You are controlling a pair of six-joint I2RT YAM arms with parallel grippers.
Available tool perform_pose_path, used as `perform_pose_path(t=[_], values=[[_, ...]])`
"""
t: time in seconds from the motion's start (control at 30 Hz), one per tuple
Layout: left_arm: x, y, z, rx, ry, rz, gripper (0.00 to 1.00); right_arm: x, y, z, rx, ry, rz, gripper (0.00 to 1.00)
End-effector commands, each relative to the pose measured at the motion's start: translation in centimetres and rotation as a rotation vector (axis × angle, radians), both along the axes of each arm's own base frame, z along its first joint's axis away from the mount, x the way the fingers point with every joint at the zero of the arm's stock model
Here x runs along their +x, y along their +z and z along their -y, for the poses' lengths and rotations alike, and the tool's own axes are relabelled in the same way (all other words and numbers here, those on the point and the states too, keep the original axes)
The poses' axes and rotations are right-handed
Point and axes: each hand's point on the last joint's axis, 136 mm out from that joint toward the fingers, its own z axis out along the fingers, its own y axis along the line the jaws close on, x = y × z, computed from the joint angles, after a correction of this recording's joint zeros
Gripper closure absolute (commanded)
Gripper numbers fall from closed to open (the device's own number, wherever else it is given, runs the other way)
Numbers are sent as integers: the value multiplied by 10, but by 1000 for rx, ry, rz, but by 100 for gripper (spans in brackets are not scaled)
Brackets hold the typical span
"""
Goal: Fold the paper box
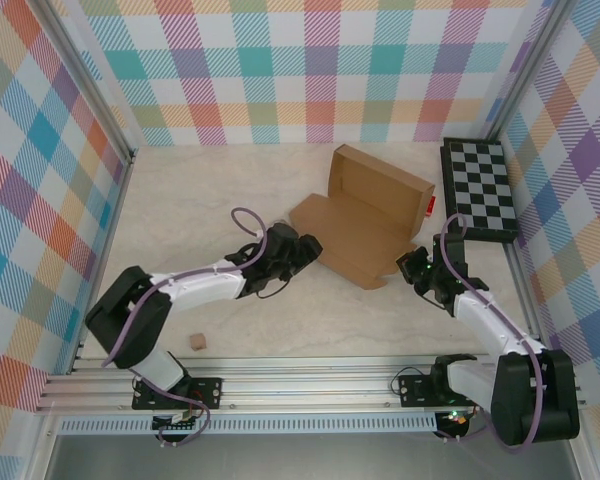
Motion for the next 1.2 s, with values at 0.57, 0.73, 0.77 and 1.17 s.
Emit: perform_pose_path(t=[0.57,0.73,0.77,1.17], values=[[53,-8,2,30,202,133,69,-4,8,-14,91,15,26,100],[60,0,5,23,212,159,85,-6,8,-17,100,25,21,100],[62,3,4,22,216,167,91,-6,8,-17,99,27,18,98],[110,104,-42,225,59,362,100,-26,86,-12,-117,212,177,40]])
